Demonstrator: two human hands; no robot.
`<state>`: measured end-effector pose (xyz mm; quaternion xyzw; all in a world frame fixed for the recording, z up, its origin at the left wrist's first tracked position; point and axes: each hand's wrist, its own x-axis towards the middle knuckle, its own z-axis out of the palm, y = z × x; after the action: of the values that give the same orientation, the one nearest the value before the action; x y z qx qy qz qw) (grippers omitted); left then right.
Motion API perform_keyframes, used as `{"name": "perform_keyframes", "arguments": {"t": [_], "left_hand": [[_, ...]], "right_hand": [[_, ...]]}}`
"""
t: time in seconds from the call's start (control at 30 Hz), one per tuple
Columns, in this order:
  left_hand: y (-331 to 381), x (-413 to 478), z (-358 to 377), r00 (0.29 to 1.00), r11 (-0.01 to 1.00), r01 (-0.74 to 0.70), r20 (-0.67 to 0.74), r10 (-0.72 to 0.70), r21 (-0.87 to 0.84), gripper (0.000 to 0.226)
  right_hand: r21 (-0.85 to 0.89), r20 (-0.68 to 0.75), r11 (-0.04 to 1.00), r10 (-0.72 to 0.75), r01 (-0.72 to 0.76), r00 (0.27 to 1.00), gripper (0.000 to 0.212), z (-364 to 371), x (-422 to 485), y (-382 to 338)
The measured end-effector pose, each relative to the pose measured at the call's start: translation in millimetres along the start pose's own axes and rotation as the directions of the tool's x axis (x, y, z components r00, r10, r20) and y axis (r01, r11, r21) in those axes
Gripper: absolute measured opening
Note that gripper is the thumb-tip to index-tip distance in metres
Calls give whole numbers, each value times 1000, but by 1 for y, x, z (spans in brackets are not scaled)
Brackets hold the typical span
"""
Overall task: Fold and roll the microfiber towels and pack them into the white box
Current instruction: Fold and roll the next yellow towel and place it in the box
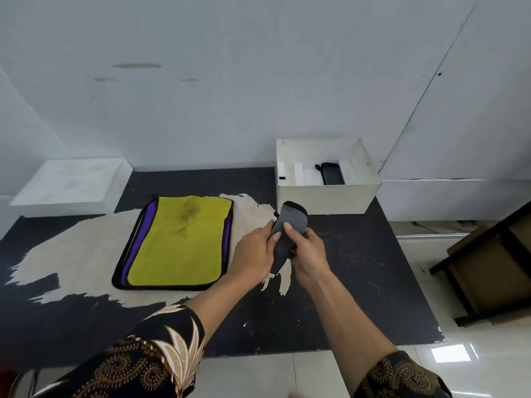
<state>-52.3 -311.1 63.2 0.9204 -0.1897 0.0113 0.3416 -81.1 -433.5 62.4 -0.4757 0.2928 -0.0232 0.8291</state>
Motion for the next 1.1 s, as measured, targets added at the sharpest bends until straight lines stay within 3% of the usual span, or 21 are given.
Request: {"name": "perform_keyframes", "arguments": {"t": [0.17, 0.33, 0.47, 0.67, 0.77, 0.87, 0.97, 1.1], "left_hand": [[17, 9, -6, 983, 982, -178, 35, 181, -67, 46], [42, 34, -3, 979, 984, -164, 109, 171, -69, 54], [55, 58, 7, 971, 978, -206, 116, 209, -38, 31], [88, 121, 30, 987, 995, -84, 133, 89, -44, 25], [114, 173, 35, 989, 996, 10, 145, 3, -92, 23], [127, 226, 39, 981, 979, 134, 160, -109, -153, 24], [118, 271, 56, 942, 950, 294, 201, -270, -104, 24], [83, 288, 91, 829, 899, 436, 366, -423, 51, 24]], "right_hand": [[-15, -97, 990, -139, 138, 986, 30, -4, -8, -36], [-84, -133, 973, -223, 214, 966, 27, -17, 6, -66], [-187, -108, 940, -310, 286, 945, 17, -26, 28, -94], [-242, -97, 935, -288, 258, 953, 11, -44, 106, -151], [-312, -65, 898, -345, 309, 936, 10, -45, 156, -191], [-434, 0, 820, -415, 374, 910, 6, -42, 202, -225], [-652, 77, 690, -353, 315, 932, 11, -47, 253, -231], [-921, 144, 329, -204, 206, 968, 21, -60, 303, -211]]}}
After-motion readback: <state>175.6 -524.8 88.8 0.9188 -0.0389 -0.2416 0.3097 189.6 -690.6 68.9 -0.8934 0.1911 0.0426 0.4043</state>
